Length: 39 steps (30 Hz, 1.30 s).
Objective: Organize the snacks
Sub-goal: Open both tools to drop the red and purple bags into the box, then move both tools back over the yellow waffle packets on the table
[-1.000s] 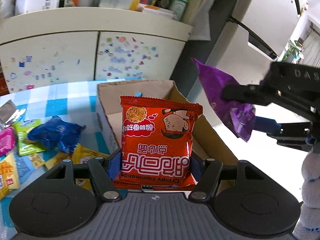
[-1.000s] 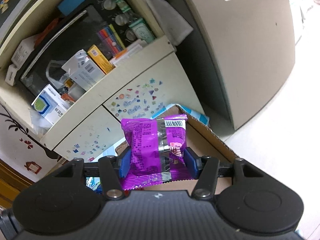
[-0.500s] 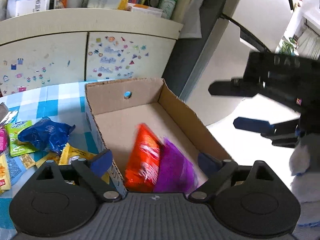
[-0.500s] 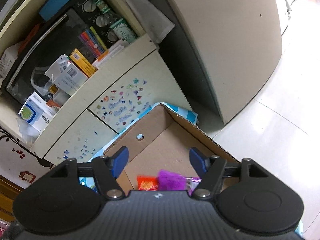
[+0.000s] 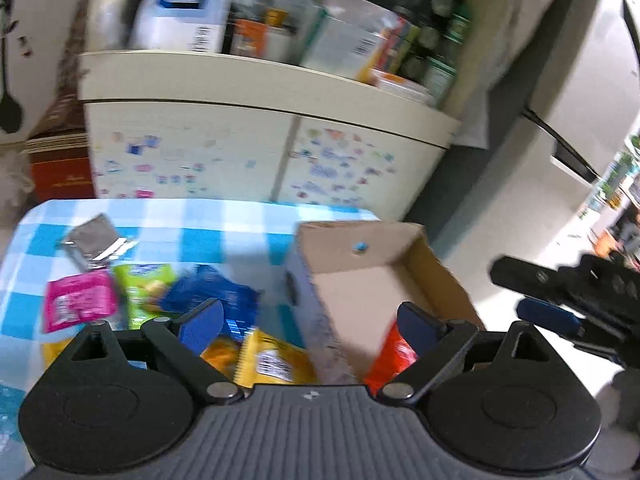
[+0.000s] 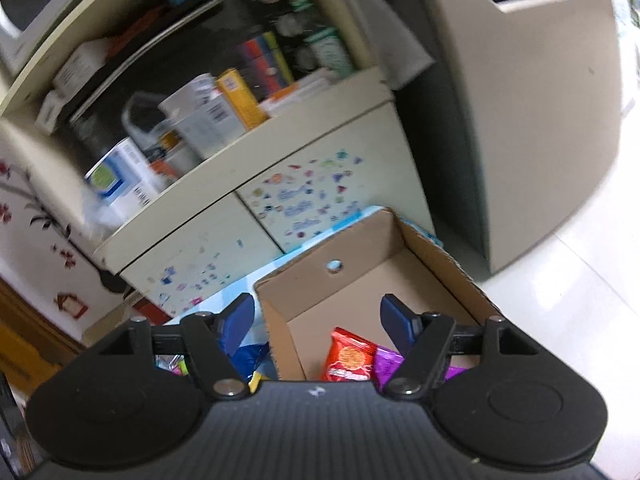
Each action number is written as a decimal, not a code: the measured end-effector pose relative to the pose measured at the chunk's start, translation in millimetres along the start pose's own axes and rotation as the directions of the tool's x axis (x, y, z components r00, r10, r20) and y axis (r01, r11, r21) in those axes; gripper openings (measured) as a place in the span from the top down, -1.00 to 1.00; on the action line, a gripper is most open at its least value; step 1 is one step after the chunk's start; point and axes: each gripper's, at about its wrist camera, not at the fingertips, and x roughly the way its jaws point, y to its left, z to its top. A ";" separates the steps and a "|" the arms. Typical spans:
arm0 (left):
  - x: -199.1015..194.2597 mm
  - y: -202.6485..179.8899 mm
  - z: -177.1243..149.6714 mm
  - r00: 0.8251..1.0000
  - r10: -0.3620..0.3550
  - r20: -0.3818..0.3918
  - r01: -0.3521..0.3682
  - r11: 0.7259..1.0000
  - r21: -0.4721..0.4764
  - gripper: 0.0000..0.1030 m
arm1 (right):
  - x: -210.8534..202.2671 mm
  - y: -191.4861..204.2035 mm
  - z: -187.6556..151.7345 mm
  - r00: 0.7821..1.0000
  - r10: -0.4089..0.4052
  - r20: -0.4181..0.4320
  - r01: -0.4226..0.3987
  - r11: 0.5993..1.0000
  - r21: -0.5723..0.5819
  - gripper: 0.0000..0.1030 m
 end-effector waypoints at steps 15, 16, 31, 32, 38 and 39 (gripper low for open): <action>-1.3 57.1 -1.6 0.985 0.166 -0.056 -0.169 0.984 -0.053 -0.89 | 12.5 50.6 -31.6 0.985 0.153 -0.074 -0.166 0.957 -0.238 -0.38; 2.5 57.1 -3.8 0.985 0.160 -0.067 -0.164 0.985 -0.051 -0.89 | 12.6 50.9 -31.9 0.986 0.151 -0.075 -0.165 0.958 -0.236 -0.38; 86.2 31.1 -35.6 0.974 0.185 -0.131 -0.180 0.982 0.051 -0.89 | 11.7 44.5 -26.4 0.985 0.156 -0.076 -0.168 0.970 -0.176 -0.38; 92.0 29.8 -37.7 0.971 0.197 -0.136 -0.191 0.980 0.060 -0.89 | 12.6 45.4 -26.7 0.984 0.157 -0.079 -0.169 0.969 -0.178 -0.38; 100.2 42.3 -50.6 0.957 0.242 -0.158 -0.239 0.970 0.040 -1.00 | 22.9 47.6 -30.7 0.978 0.170 -0.122 -0.189 0.969 -0.162 -0.38; 97.4 44.5 -52.2 0.955 0.249 -0.161 -0.245 0.969 0.044 -1.00 | 24.8 47.8 -31.2 0.976 0.175 -0.129 -0.195 0.969 -0.155 -0.38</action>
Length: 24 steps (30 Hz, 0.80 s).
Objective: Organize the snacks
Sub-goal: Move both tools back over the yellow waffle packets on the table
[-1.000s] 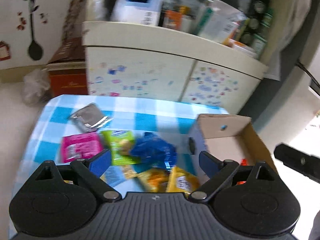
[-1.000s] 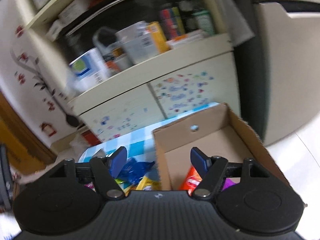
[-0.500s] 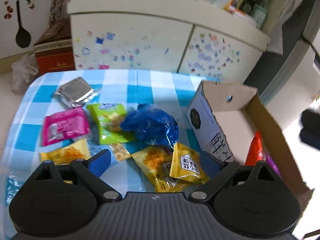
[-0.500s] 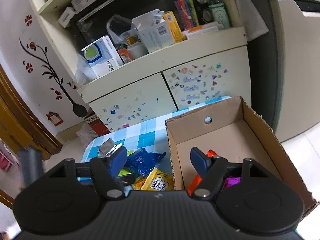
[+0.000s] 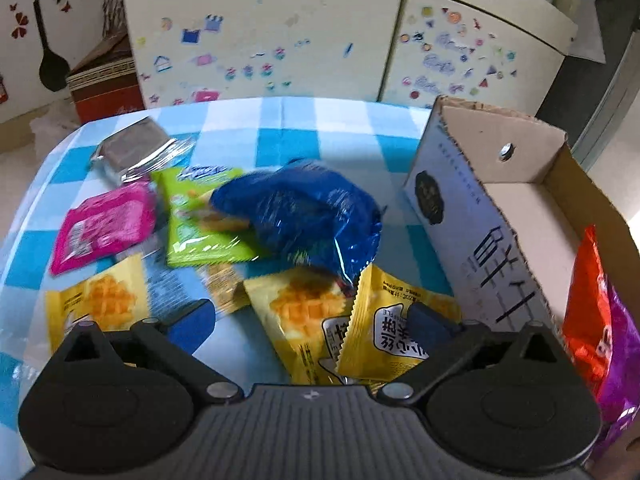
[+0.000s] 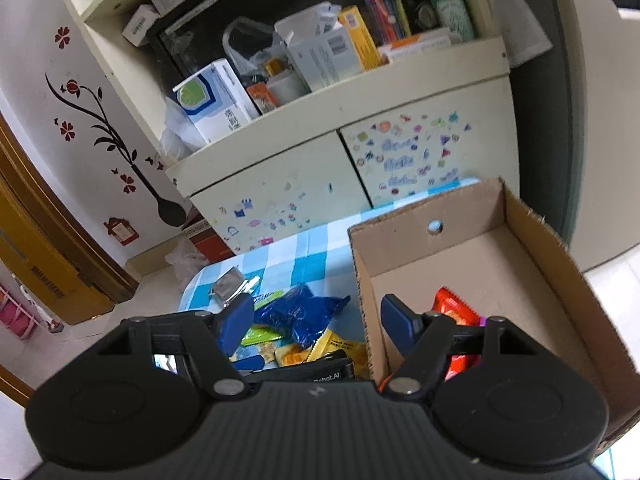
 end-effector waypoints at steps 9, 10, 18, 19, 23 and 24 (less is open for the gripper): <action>-21.6 34.5 -18.5 0.997 0.066 -0.041 -0.066 0.998 0.011 -1.00 | 18.9 9.2 -7.9 0.996 0.054 -0.069 -0.054 0.999 0.001 -0.38; -23.5 39.1 -20.3 0.997 0.069 -0.047 -0.068 0.998 0.014 -1.00 | 21.5 10.7 -9.3 0.995 0.062 -0.079 -0.062 0.998 0.001 -0.38; -47.1 93.1 -36.1 0.980 0.100 -0.172 -0.107 0.994 -0.031 -1.00 | 47.0 32.4 -30.2 0.977 0.112 -0.180 -0.123 0.991 -0.049 -0.38; -50.8 100.3 -37.9 0.976 0.118 -0.182 -0.125 0.992 -0.031 -1.00 | 49.7 35.0 -33.8 0.975 0.108 -0.192 -0.122 0.991 -0.060 -0.38; -65.6 128.0 -36.4 0.971 0.127 -0.201 -0.152 0.982 -0.116 -1.00 | 58.6 46.7 -49.4 0.963 0.108 -0.245 -0.138 0.984 -0.110 -0.38; -69.8 135.7 -34.6 0.976 0.110 -0.188 -0.142 0.976 -0.163 -1.00 | 60.8 50.0 -53.7 0.961 0.105 -0.257 -0.142 0.981 -0.129 -0.38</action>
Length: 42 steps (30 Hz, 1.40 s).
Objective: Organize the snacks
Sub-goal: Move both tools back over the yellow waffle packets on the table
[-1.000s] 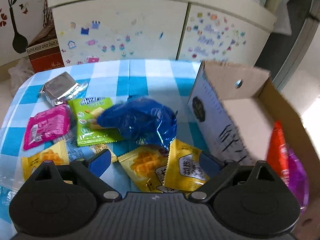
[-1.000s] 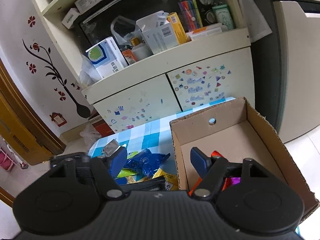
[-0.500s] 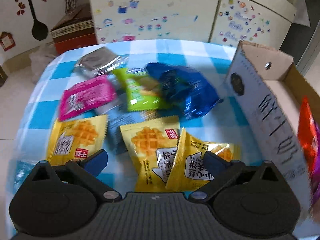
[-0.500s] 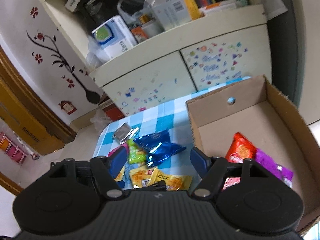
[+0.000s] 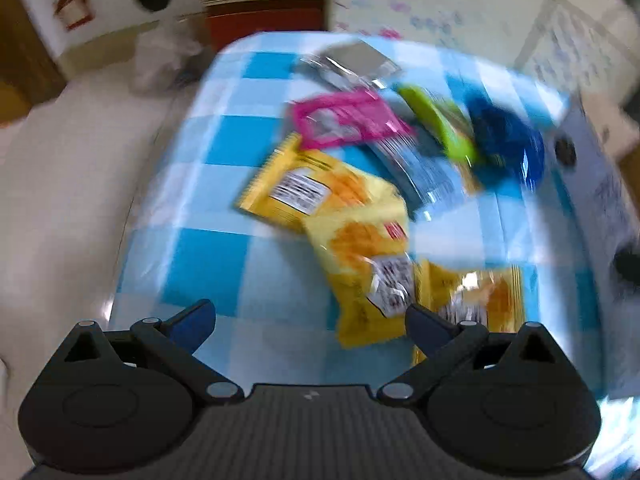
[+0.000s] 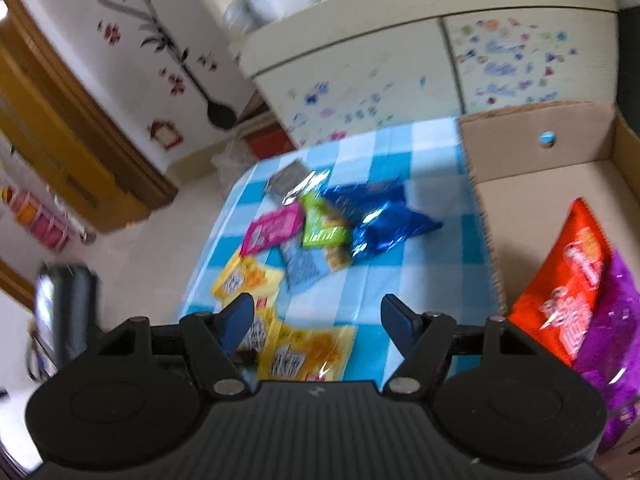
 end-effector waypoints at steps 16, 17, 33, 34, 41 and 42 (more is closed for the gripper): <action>14.8 8.2 19.4 0.998 -0.060 0.017 0.061 0.992 -0.109 -1.00 | 60.0 32.1 -25.5 0.998 0.026 -0.063 -0.042 0.963 -0.268 -0.38; 17.1 7.1 19.8 0.998 -0.058 0.009 0.058 0.992 -0.111 -0.99 | 62.6 33.3 -26.4 0.998 0.030 -0.064 -0.047 0.959 -0.280 -0.38; 34.7 -6.9 22.1 0.998 -0.046 -0.036 0.042 0.993 -0.108 -1.00 | 85.4 37.7 -33.6 0.968 0.004 -0.249 -0.099 0.924 -0.370 -0.55; 35.0 -8.0 21.9 0.999 -0.041 -0.033 0.038 0.994 -0.102 -1.00 | 84.3 40.2 -35.5 0.966 -0.005 -0.257 -0.097 0.919 -0.383 -0.54; 32.4 -19.3 21.2 0.999 -0.044 -0.028 0.042 0.998 -0.044 -1.00 | 83.2 55.2 -48.8 0.970 -0.135 -0.204 0.017 0.868 -0.496 -0.54; 31.9 -22.0 20.7 0.998 -0.063 -0.032 0.062 0.998 -0.033 -1.00 | 83.1 56.1 -50.6 0.968 -0.156 -0.195 0.035 0.860 -0.509 -0.54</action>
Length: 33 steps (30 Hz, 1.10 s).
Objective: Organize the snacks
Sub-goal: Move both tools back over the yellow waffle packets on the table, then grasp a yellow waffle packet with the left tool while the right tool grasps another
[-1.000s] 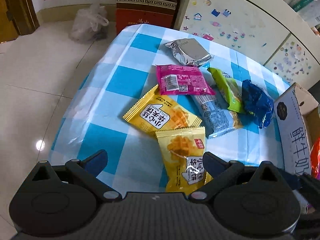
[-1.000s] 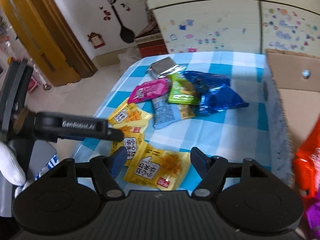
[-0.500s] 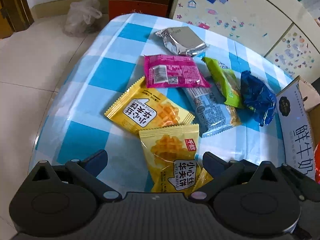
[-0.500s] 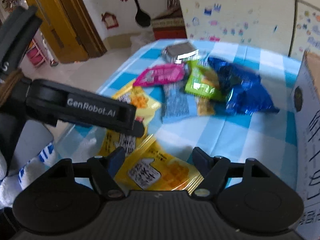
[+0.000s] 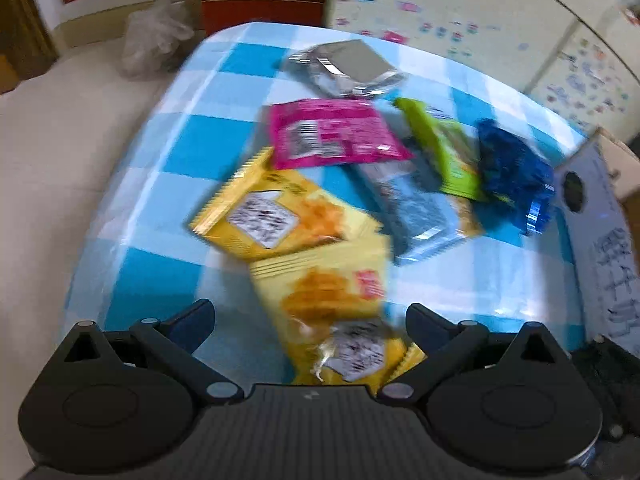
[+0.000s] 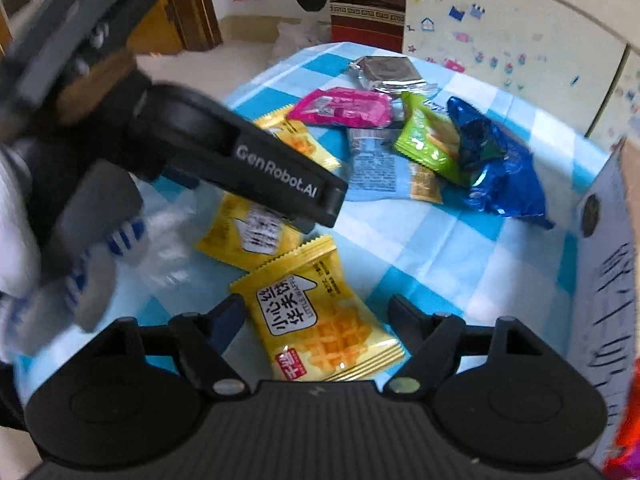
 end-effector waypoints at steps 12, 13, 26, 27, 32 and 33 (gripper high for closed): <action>6.0 -7.1 -6.0 0.997 0.077 0.000 -0.077 0.995 0.065 -1.00 | -2.2 1.2 -4.9 1.000 -0.026 -0.010 0.026 1.000 -0.016 -0.54; 6.4 -6.8 -5.8 0.997 0.077 0.002 -0.077 0.995 0.065 -1.00 | -2.7 1.5 -5.9 1.000 -0.024 -0.009 0.024 1.000 -0.019 -0.56; 5.2 -7.1 -10.0 0.997 0.080 0.022 -0.081 0.995 0.064 -1.00 | -1.3 6.5 -7.5 0.999 -0.042 -0.009 0.042 0.998 -0.043 -0.57; 5.0 -7.2 -10.5 0.996 0.080 0.026 -0.082 0.995 0.065 -1.00 | -1.1 6.7 -7.1 0.999 -0.043 -0.008 0.043 0.998 -0.044 -0.55; 0.1 -8.9 -11.7 0.998 0.059 0.038 -0.062 0.995 0.074 -0.82 | -4.4 8.5 -6.1 0.999 -0.051 0.003 0.051 0.998 -0.048 -0.27; -2.1 -10.3 -12.2 0.998 0.053 0.045 -0.057 0.995 0.082 -0.69 | -4.7 8.9 -6.0 0.999 -0.054 0.004 0.054 0.997 -0.047 -0.24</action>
